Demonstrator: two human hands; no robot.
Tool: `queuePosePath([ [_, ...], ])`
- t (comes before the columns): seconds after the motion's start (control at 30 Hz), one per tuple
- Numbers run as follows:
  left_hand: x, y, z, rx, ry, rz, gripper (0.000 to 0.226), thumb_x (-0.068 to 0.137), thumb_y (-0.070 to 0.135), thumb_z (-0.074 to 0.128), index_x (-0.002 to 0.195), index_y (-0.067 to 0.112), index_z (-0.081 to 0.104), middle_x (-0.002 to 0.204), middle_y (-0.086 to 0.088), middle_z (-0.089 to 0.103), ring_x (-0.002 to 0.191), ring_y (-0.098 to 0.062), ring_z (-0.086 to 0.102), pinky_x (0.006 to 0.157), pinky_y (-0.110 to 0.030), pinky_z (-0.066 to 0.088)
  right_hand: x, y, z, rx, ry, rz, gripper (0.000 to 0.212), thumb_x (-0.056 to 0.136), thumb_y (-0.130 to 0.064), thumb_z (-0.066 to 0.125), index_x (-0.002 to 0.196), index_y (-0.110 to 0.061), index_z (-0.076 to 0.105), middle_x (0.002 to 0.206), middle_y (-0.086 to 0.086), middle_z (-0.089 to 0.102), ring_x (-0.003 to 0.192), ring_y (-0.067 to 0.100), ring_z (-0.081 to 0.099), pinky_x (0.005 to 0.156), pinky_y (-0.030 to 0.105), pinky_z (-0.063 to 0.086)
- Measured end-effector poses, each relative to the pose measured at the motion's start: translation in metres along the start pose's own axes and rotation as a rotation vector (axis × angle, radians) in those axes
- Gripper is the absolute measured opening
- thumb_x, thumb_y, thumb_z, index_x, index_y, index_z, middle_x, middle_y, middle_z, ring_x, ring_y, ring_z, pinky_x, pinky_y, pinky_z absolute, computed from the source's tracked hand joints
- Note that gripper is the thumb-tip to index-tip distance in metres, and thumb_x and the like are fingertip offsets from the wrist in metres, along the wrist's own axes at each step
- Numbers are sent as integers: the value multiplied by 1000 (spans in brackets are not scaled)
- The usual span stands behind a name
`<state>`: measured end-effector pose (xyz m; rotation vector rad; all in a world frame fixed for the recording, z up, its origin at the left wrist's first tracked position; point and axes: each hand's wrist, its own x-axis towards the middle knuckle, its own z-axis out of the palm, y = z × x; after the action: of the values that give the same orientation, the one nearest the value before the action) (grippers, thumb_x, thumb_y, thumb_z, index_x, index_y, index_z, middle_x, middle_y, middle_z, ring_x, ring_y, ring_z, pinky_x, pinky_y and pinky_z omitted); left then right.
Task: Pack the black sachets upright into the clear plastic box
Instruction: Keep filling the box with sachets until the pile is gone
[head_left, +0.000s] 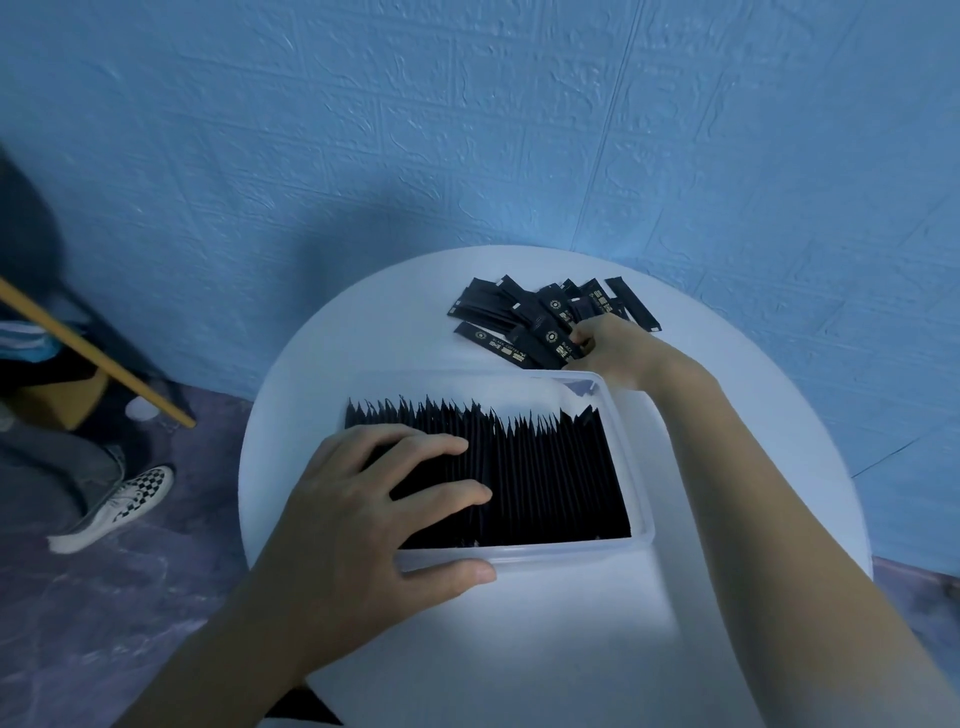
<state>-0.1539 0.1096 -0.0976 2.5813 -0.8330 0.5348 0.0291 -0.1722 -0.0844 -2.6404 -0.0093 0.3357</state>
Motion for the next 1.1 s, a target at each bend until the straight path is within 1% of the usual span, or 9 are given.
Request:
queuePosePath([
  [0.1,0,0,0,6,-2,5,44,81,70,62,112,40,71,134,15,59,120,-19,53,98,-43,43,-5,1,-8,81,8,-14,28,83,-20,77,70,-15,53,68,3,51,66,23,48,61,29,36],
  [0.2,1,0,1,17,0,2,45,81,70,61,112,40,71,133,14,59,119,-20,54,97,-42,43,-27,-5,-27,279,98,-61,7,85,-16,76,87,-16,68,80,2,68,74,20,66,69,30,50],
  [0.37,6,2,4,28,8,-4,45,82,70,61,113,39,71,133,14,60,120,-20,54,98,-43,43,-101,-42,-44,502,107,-196,12,88,-10,74,97,-12,66,69,2,59,49,9,47,45,19,37],
  [0.47,10,2,6,40,11,0,46,83,71,60,114,39,71,132,13,60,119,-21,54,97,-43,44,-133,-58,-17,465,-81,-203,18,88,-12,75,100,-17,63,76,5,56,54,15,51,43,25,46],
  [0.6,12,3,6,47,19,-9,46,83,71,59,113,39,71,130,14,60,117,-21,54,97,-42,43,-140,-59,14,376,-125,-75,22,88,-27,74,107,-28,63,87,5,70,56,19,64,57,35,60],
  [0.77,13,3,6,63,23,7,47,83,70,59,115,38,71,130,13,61,117,-21,53,97,-41,42,-140,-66,24,329,-132,-35,25,86,-43,72,99,-25,60,77,7,73,62,26,71,55,31,53],
  [0.9,13,3,6,68,6,-2,48,84,72,56,115,38,71,131,13,60,117,-21,53,98,-40,41,-141,-68,24,356,-115,-25,25,93,-41,66,103,-21,57,66,0,68,55,15,67,49,25,48],
  [1.0,14,3,7,66,3,-7,49,83,72,56,116,38,70,130,13,60,117,-21,54,98,-41,42,-142,-67,26,402,-134,-51,21,97,-32,64,111,-19,57,66,-1,67,56,11,67,46,21,45],
  [1.1,17,2,7,58,-5,6,50,83,72,56,118,38,70,131,13,60,117,-22,54,98,-40,41,-141,-68,28,457,-151,-67,42,96,-27,66,134,-22,49,69,-1,67,58,11,66,46,21,45],
])
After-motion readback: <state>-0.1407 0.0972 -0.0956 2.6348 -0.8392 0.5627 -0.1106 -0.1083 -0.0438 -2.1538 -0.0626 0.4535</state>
